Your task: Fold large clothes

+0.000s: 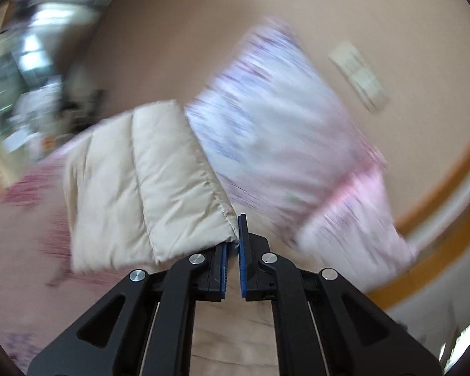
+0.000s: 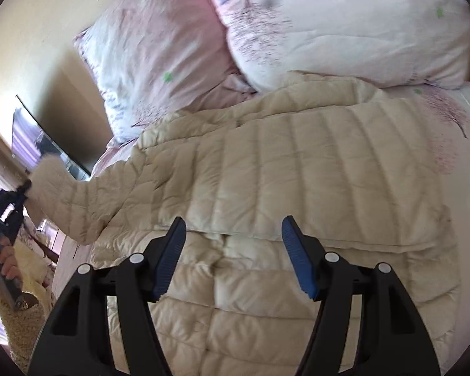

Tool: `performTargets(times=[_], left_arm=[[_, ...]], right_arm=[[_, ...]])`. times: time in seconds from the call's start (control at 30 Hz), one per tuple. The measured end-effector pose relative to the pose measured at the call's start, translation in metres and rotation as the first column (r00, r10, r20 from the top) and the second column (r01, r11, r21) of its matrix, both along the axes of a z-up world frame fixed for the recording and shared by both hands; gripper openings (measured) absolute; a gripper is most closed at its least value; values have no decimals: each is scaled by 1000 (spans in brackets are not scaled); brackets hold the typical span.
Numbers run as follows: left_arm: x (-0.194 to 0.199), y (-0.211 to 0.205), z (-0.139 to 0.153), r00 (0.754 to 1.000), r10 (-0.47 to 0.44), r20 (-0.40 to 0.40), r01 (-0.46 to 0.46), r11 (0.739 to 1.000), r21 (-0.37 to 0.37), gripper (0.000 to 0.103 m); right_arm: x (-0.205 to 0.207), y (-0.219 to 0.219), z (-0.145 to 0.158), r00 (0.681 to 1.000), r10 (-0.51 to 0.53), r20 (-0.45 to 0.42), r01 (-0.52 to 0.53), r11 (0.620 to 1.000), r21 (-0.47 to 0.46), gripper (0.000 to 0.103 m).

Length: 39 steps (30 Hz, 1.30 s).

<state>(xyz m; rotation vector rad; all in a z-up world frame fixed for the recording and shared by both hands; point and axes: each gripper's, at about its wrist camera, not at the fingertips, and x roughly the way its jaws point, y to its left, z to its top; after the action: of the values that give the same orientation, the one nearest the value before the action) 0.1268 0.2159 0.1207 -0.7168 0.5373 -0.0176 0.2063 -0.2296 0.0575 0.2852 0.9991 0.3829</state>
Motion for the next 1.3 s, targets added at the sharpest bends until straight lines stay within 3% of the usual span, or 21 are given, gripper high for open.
performTargets(times=[0.13,0.27,0.4,0.47,0.53,0.63,0.7,0.8,0.9,0.97,1.03,1.17,1.3], left_arm=[[31,-86,-4,977,-212,0,212,975,63,4],[58,-171,-38,914,-398,-78,404,911,79,5],[75,-224,-77,846,-497,-193,521,847,101,5],[83,-241,-95,810,-528,-253,563,822,86,16],[84,-246,-105,789,-547,-278,583,810,62,45],[76,-247,-109,762,-579,-291,614,788,38,66],[65,-234,-104,744,-614,-265,638,770,7,72],[52,-206,-93,758,-617,-211,630,776,-7,73],[45,-161,-89,829,-533,-172,542,841,4,73],[48,-126,-93,875,-453,-169,455,890,-27,73],[54,-104,-100,897,-405,-178,400,914,-65,73],[63,-84,-121,908,-344,-238,331,939,-97,73],[70,-78,-137,903,-328,-277,303,944,-131,73]], right_arm=[[0,-15,-6,999,-34,-7,34,999,2,64],[-1,-27,-14,998,-59,-24,59,998,-4,64],[-2,-40,-17,996,-90,-21,89,996,-18,64],[-2,-46,-17,995,-99,-13,99,995,-33,64],[-1,-48,-16,995,-101,-6,101,994,-43,64],[-2,-45,-11,997,-77,22,78,995,-54,64],[-4,-35,-5,998,-31,57,34,997,-66,64],[-7,-10,6,990,80,114,-70,994,-88,64],[-16,31,14,960,215,182,-188,970,-155,64],[-22,58,16,931,297,210,-255,944,-207,64],[-26,85,16,904,360,229,-299,918,-261,63],[-31,136,11,849,455,267,-331,853,-402,62],[-20,169,-7,847,474,241,-317,813,-488,53]])
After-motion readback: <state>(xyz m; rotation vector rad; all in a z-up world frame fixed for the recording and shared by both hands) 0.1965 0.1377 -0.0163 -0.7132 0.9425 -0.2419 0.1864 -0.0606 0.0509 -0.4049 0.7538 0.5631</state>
